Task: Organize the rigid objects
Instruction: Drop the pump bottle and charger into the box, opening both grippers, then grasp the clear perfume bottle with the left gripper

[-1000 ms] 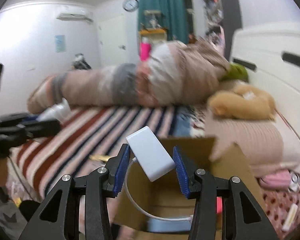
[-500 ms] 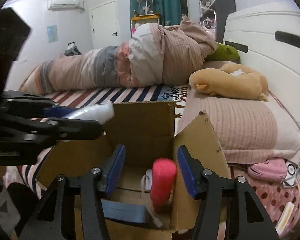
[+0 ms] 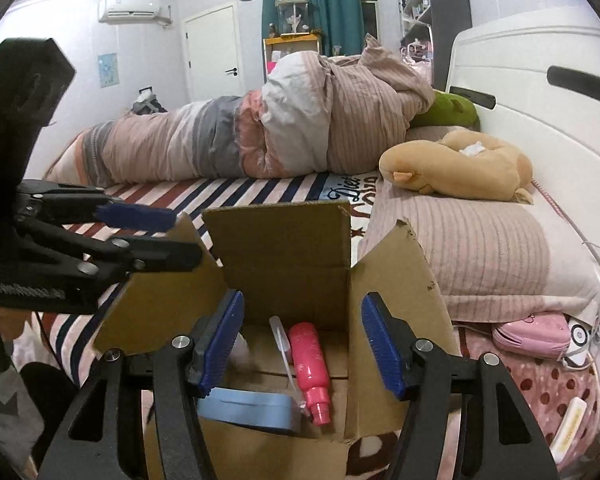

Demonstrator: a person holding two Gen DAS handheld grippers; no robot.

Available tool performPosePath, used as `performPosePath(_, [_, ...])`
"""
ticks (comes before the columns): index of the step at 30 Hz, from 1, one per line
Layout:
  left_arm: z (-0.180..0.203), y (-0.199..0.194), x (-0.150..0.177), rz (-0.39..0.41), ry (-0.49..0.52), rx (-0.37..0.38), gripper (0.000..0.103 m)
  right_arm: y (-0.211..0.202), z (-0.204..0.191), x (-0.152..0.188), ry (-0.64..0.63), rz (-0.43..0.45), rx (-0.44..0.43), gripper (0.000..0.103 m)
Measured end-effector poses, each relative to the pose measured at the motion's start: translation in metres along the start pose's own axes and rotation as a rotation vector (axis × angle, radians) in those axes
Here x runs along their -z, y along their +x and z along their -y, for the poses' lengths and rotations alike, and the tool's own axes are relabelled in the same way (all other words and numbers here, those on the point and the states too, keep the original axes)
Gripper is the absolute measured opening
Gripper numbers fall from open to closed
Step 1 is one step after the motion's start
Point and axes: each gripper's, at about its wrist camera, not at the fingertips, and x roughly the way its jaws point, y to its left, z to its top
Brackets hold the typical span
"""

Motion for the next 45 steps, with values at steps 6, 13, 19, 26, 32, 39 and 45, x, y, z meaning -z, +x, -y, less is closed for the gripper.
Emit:
performPosePath(6, [-0.042, -0.055, 0.022, 0.112, -0.059, -0.042, 0.064, -0.012, -0.037, -0.014, -0.034, 0.043, -0.023, 0.058])
performPosePath(13, [-0.111, -0.088, 0.067, 0.159, -0.154, -0.155, 0.069, -0.008, -0.120, -0.029, -0.142, 0.074, -0.176, 0.058])
performPosePath(19, [-0.167, -0.069, 0.112, 0.118, -0.229, -0.180, 0.071, 0.035, -0.179, -0.022, -0.201, -0.021, -0.264, 0.058])
performPosePath(26, [-0.210, -0.010, 0.152, 0.050, -0.301, -0.101, 0.071, 0.107, -0.198, 0.010, -0.104, -0.150, -0.311, 0.058])
performPosePath(32, [-0.224, 0.042, 0.161, -0.006, -0.349, 0.026, 0.071, 0.180, -0.176, 0.043, -0.051, -0.249, -0.203, 0.058])
performPosePath(39, [-0.222, 0.080, 0.155, -0.042, -0.352, 0.134, 0.071, 0.219, -0.150, 0.059, 0.003, -0.220, -0.275, 0.058])
performPosePath(45, [-0.216, 0.094, 0.152, -0.061, -0.361, 0.167, 0.053, 0.232, -0.144, 0.064, 0.036, -0.193, -0.354, 0.058])
